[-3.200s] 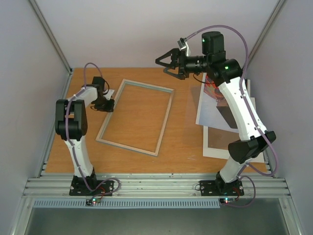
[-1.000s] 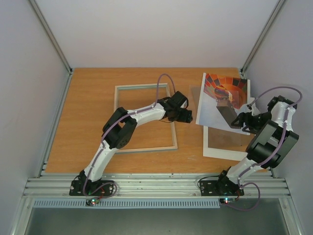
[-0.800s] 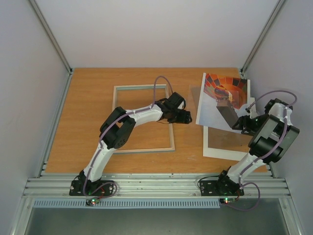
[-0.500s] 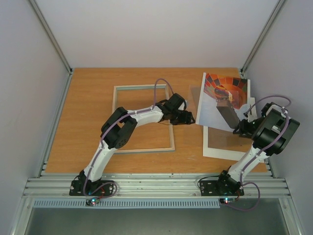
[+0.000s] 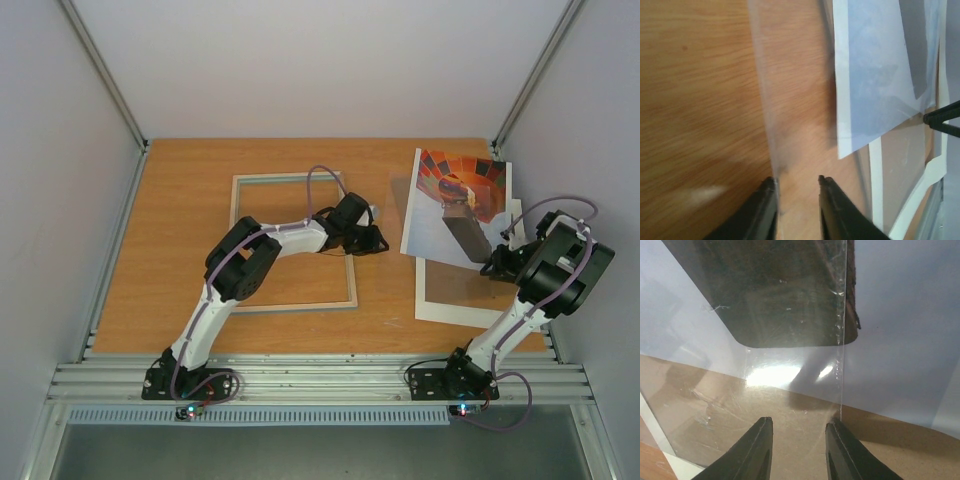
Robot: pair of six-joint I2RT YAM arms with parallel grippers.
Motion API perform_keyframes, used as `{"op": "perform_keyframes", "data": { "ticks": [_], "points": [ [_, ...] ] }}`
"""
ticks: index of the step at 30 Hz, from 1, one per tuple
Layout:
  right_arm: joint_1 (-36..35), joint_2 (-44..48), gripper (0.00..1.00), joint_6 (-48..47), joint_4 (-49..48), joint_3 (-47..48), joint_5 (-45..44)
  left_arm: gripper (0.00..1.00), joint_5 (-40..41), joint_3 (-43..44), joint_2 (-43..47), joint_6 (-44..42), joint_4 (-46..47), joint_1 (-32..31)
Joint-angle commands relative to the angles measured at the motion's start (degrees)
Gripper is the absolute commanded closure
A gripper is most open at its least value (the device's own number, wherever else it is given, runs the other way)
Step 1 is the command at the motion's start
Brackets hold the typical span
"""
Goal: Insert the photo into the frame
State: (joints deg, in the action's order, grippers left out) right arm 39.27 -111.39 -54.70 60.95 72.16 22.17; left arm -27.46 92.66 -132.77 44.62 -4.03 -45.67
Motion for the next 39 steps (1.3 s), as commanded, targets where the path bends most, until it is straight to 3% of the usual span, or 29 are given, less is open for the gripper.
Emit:
{"op": "perform_keyframes", "data": {
  "ticks": [1,6,10,13,17,22,29,39],
  "points": [
    [-0.4,-3.5,0.69,-0.6,-3.9,-2.1,-1.8,0.84,-5.5,0.6,2.8,0.7,7.3,-1.9],
    [-0.4,-2.9,0.69,-0.8,-4.4,-3.1,-1.7,0.99,-8.3,-0.4,3.7,3.3,10.2,-1.3],
    [-0.3,0.2,0.66,-1.1,-2.7,-2.4,-0.3,1.00,-9.8,-2.9,7.1,5.2,11.6,0.6],
    [-0.2,4.3,0.53,-0.6,1.1,0.1,4.8,1.00,-12.3,-6.3,11.0,5.8,12.3,3.1],
    [-0.3,9.5,0.28,2.4,6.5,4.3,15.4,1.00,-14.7,-10.2,16.9,4.2,9.0,7.4],
    [-2.8,14.4,0.14,7.9,9.6,8.3,27.0,1.00,-16.9,-15.6,25.4,-1.0,0.0,13.4],
    [-13.5,18.9,0.10,22.0,-1.5,2.6,33.2,1.00,-17.7,-25.7,35.2,-7.8,-8.5,19.6],
    [-28.4,12.1,0.11,31.5,-13.9,-2.2,30.4,1.00,-13.8,-33.5,37.1,-19.3,-20.6,30.3]
  ]
}}
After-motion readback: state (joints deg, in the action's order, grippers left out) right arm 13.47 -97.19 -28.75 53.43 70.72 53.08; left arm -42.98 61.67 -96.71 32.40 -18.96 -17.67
